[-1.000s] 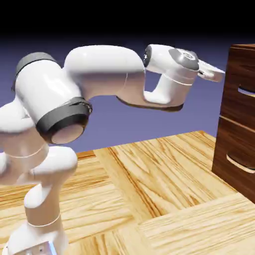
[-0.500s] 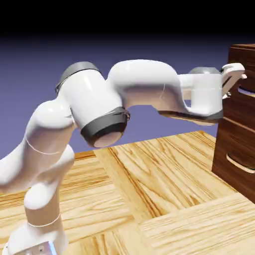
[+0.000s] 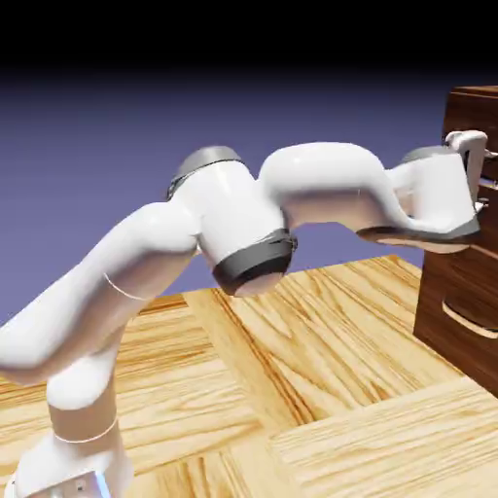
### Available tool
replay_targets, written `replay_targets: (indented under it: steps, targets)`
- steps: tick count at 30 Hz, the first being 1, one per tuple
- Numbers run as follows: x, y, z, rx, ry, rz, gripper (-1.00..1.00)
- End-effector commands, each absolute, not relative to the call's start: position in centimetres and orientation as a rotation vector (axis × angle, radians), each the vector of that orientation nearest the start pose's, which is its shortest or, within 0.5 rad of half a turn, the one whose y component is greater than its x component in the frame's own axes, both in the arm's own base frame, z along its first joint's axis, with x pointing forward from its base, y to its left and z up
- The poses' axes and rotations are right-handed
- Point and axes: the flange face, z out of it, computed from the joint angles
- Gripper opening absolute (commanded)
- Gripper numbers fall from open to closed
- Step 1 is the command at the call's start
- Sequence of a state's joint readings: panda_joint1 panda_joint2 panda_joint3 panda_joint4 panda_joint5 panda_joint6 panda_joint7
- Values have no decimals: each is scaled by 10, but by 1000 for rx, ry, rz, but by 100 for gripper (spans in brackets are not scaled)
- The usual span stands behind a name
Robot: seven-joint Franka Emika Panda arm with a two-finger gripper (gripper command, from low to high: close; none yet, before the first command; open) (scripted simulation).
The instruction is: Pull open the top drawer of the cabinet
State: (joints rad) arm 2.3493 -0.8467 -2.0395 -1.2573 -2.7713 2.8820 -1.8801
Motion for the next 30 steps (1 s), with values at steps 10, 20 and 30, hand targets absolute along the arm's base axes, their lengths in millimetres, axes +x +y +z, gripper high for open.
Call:
replay_targets:
  steps: [10, 20, 30]
  targets:
    - [674, -21, 490, -615, 1482, -613, -100]
    - [600, -21, 490, -614, 1482, -614, -100]
    - [557, -20, 491, -613, 1475, -616, -100]
